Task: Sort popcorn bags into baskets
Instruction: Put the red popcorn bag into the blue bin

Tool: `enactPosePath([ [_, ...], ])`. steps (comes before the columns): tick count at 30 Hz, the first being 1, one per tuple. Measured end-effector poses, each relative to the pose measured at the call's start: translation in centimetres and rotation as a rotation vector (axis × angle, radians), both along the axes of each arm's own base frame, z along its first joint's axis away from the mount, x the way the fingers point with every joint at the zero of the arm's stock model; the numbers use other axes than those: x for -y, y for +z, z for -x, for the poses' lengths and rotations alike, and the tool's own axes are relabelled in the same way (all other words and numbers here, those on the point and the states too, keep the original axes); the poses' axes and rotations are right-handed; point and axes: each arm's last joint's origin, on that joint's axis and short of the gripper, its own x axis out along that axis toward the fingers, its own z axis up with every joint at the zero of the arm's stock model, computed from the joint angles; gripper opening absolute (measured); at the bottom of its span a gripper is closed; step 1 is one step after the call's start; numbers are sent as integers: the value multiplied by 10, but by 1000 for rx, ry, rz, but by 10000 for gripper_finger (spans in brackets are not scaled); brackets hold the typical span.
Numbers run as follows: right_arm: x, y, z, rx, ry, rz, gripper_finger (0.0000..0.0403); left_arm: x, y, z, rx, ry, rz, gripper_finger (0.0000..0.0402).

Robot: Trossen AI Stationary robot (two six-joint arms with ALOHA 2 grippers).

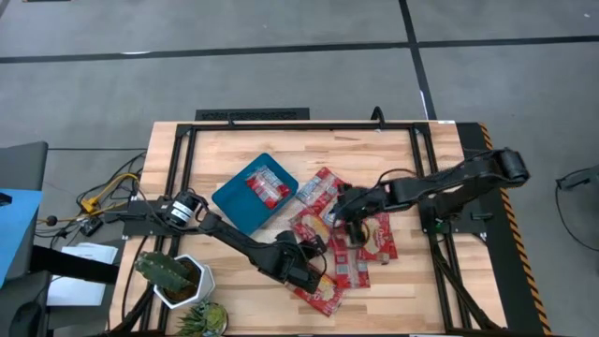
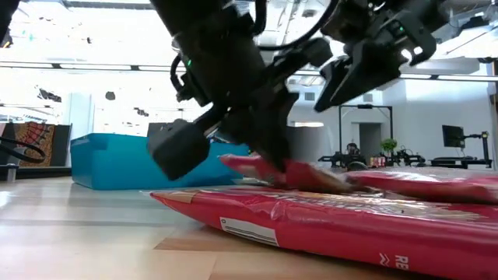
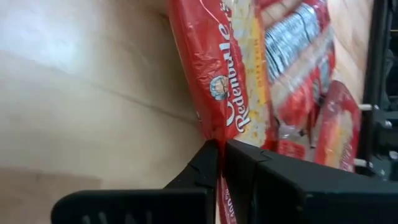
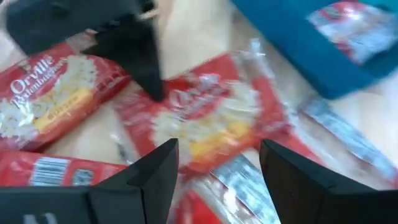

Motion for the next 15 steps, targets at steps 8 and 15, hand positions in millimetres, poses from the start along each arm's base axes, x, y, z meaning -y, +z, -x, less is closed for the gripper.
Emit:
enactPosePath([
  [8,19,31,24,65,-69,0,249,13,27,-5,34,-8,-8,0],
  [15,29,36,32,55,-97,13,249,13,53,-3,-12,45,-46,0],
])
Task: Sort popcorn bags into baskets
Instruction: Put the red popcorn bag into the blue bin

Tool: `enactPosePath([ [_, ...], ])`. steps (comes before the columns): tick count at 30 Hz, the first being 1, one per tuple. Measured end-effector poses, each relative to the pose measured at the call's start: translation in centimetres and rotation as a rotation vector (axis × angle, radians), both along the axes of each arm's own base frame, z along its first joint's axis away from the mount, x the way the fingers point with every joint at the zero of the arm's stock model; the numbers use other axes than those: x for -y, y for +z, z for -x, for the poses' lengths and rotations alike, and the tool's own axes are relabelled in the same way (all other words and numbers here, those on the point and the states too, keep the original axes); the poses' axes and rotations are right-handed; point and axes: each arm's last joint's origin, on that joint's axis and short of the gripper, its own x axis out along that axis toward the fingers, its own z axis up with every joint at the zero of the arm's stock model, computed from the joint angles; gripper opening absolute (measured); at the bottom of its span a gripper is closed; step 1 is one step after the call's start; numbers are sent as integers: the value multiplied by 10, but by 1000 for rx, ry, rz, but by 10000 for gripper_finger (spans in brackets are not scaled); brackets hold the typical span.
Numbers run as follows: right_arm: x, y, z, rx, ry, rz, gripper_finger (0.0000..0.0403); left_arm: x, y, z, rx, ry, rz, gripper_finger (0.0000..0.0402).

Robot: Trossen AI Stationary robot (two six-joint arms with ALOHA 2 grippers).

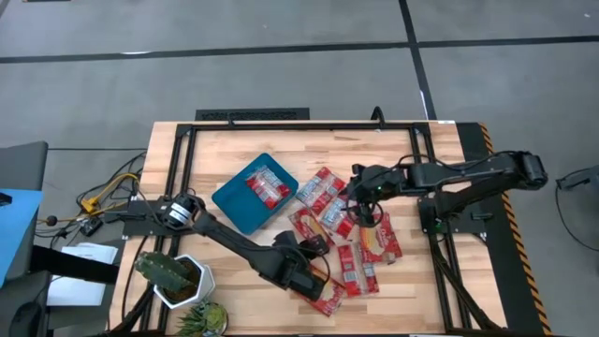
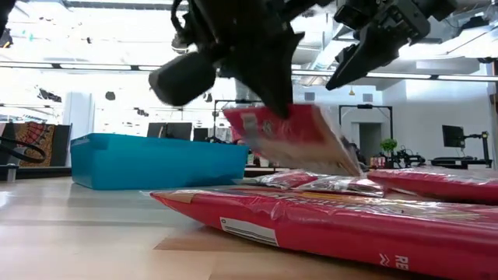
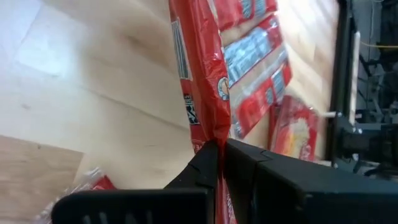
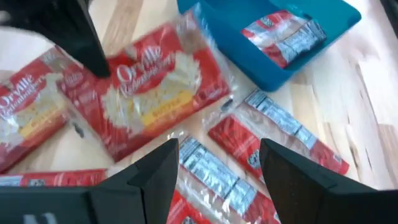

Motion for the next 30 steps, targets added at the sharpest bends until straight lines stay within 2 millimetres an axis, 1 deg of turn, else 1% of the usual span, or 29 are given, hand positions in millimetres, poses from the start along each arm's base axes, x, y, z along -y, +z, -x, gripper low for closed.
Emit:
enactPosePath([
  [5,3,-1,1,-11,13,26,249,1,24,-1,27,28,-45,0],
  [8,4,-1,1,-17,16,35,249,2,42,5,28,44,-82,0],
  [12,7,-1,1,-16,13,46,249,1,68,24,-19,46,-134,0],
  [14,9,-1,1,-18,9,48,249,-4,82,35,-66,40,-159,0],
  [17,10,-1,1,-18,5,49,249,-14,106,57,-138,32,-198,0],
  [20,10,-1,1,-18,5,48,249,-25,122,78,-231,27,-226,0],
  [22,10,-1,1,-18,3,46,249,-29,126,87,-292,22,-227,0],
  [25,10,-1,1,-17,-1,42,249,-31,126,90,-304,17,-231,0],
  [28,10,-1,1,-12,-15,27,249,-32,110,94,-355,14,-217,0],
  [30,10,-1,1,-12,-15,26,249,-31,99,97,-359,9,-204,0],
])
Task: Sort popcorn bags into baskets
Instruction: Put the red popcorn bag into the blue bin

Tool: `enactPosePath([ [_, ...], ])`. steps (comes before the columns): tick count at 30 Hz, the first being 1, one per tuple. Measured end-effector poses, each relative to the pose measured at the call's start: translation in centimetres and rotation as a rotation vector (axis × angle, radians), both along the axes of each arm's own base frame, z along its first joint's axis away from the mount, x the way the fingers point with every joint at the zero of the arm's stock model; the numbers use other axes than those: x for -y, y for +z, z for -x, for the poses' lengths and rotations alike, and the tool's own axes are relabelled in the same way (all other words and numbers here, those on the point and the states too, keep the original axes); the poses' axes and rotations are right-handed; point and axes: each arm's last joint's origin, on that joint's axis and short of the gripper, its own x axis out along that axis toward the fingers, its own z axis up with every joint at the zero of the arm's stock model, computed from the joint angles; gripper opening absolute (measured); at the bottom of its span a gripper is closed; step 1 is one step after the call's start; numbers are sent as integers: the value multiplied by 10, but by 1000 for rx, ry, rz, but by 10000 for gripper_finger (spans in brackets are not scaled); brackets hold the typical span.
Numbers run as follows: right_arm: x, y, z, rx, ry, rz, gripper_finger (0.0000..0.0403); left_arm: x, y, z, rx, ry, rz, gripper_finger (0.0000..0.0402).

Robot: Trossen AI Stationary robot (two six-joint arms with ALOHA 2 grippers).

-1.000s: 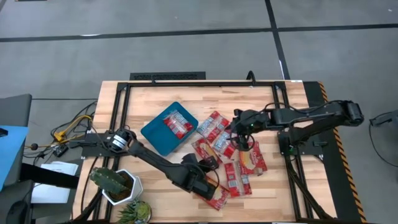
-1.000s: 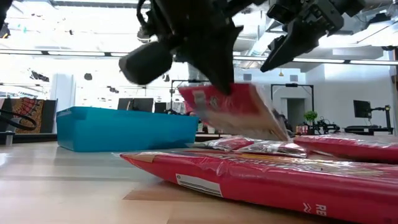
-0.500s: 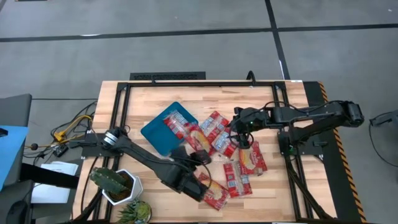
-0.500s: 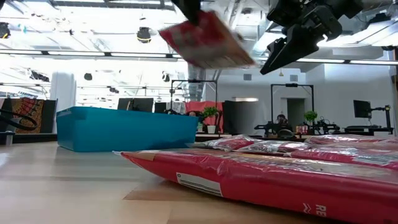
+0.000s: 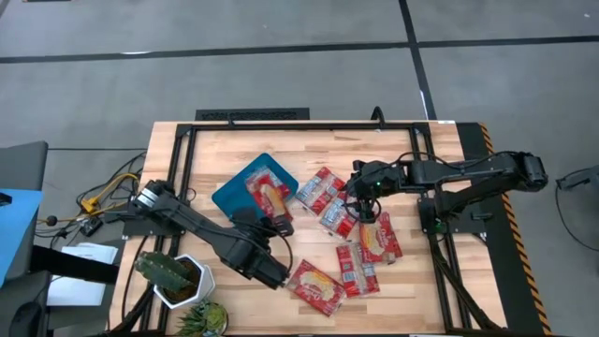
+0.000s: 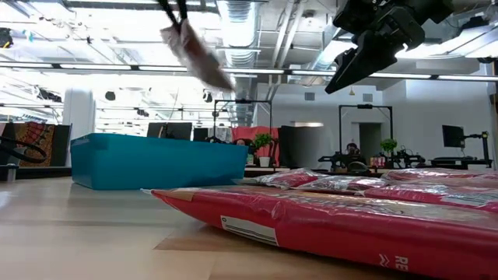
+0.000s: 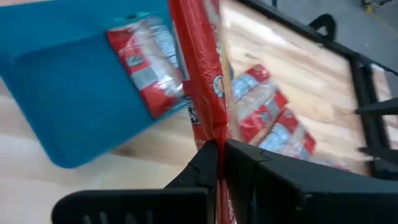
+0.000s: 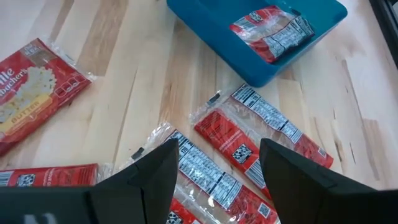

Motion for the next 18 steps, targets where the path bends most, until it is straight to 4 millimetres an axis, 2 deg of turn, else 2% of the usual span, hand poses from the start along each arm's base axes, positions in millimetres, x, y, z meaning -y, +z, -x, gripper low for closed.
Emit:
enactPosePath([
  [6,0,0,0,0,-4,-4,249,-12,-10,21,52,7,12,0],
  [11,0,0,0,3,-19,-19,249,-30,-11,51,45,16,17,0],
  [18,1,0,0,2,-60,-24,249,-47,-48,66,91,43,61,0],
])
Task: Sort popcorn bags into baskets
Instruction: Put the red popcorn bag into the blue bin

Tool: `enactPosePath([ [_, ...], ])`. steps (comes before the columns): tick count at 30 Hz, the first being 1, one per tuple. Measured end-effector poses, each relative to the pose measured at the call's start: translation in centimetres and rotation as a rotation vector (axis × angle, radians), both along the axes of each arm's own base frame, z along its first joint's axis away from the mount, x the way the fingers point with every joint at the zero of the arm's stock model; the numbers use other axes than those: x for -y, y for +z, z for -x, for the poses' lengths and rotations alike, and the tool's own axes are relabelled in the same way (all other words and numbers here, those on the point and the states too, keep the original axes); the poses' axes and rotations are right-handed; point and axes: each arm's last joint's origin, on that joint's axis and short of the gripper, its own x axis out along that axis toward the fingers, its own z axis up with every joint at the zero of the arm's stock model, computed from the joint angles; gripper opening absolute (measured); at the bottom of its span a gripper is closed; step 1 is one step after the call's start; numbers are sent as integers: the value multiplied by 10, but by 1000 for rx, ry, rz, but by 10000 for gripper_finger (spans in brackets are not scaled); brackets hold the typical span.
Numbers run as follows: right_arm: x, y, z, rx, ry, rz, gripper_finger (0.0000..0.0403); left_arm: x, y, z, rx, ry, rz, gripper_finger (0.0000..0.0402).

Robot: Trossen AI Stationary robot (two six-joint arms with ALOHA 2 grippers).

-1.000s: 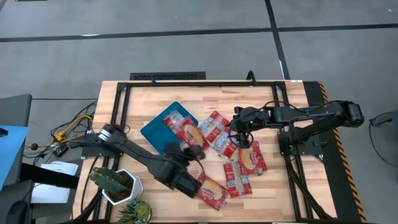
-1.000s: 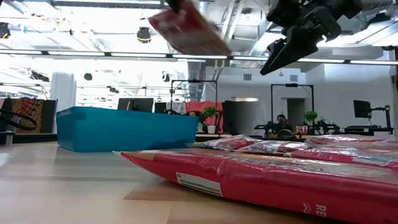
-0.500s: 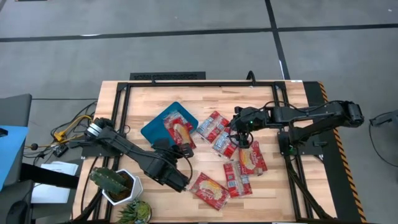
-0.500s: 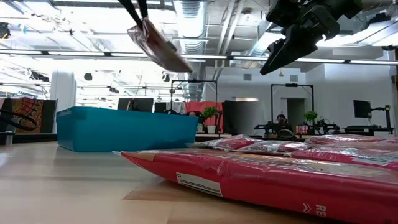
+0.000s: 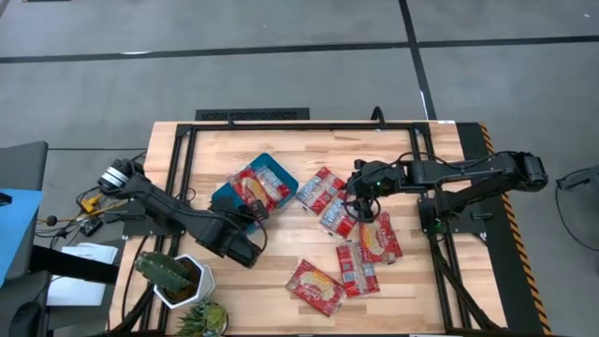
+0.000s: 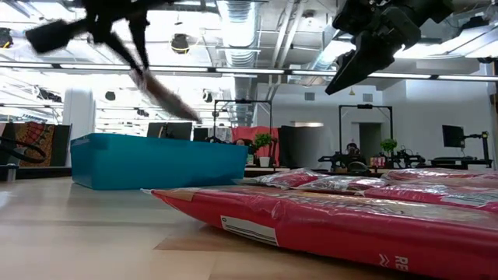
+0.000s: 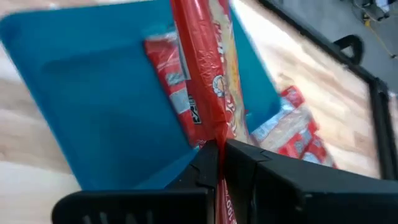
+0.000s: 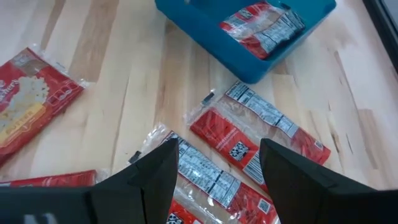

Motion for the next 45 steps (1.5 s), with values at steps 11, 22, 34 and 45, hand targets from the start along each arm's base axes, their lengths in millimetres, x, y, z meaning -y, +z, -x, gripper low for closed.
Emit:
enactPosePath([
  [11,0,0,0,1,-16,-15,249,-12,-34,5,5,29,38,0],
  [22,0,0,0,1,-18,-17,249,-21,-22,17,-41,34,53,0],
  [34,0,0,0,1,-18,-16,249,-25,-35,17,-38,53,81,2],
  [45,0,0,0,1,-12,-10,249,-22,-36,16,-42,22,95,84],
])
